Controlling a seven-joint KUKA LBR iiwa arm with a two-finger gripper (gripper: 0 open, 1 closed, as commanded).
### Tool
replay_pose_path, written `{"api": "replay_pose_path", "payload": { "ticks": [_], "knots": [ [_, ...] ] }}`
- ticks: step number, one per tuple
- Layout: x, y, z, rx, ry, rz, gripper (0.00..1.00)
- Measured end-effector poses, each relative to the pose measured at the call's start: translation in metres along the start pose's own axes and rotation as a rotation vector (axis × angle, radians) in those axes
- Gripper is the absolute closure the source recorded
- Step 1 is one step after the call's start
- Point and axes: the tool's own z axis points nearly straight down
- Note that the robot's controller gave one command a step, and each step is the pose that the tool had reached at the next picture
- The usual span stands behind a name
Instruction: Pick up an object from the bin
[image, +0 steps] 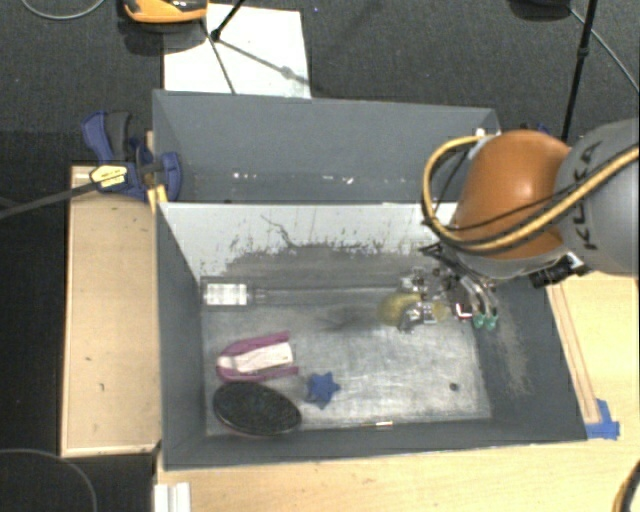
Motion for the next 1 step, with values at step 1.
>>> {"api": "replay_pose_path", "payload": {
  "ticks": [1],
  "knots": [
    [-0.0012,0.0001,-0.0081,0.0,-0.001,0.001,1.0]
  ]
}}
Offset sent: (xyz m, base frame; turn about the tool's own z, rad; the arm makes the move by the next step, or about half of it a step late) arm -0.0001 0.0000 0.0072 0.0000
